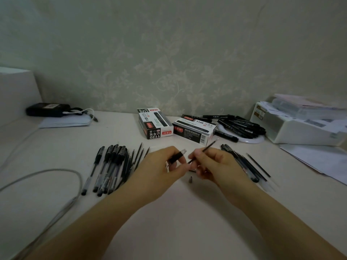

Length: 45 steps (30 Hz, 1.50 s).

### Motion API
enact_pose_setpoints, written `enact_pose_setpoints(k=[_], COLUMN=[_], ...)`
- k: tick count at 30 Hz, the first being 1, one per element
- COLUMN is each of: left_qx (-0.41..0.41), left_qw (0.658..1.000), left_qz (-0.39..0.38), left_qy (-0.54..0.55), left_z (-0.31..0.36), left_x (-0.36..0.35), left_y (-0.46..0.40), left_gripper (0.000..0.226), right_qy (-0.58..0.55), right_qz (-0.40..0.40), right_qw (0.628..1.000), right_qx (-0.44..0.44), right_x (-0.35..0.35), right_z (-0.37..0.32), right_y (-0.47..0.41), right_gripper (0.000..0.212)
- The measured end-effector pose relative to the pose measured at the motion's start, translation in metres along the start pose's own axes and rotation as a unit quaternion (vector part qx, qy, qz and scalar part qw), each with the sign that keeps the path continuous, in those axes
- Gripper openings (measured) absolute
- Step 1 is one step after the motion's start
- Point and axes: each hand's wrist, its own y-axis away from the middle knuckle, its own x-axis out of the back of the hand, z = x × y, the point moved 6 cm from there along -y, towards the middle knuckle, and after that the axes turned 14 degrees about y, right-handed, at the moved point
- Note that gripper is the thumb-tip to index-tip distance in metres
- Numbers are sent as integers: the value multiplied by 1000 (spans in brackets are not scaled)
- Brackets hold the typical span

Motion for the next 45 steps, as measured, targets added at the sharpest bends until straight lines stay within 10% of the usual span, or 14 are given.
enact_pose_setpoints(k=[9, 45], left_qx=[-23, -10], left_qw=[999, 998], left_qz=[-28, -54], left_qy=[-13, -2], left_z=[4, 3], left_x=[-3, -5], left_y=[1, 2], left_gripper=[14, 14], right_qy=[-215, -77], right_qz=[105, 69], right_qw=[970, 990], right_qx=[-39, 96], right_x=[28, 17], right_z=[4, -17], right_y=[-6, 0], right_gripper=[27, 26])
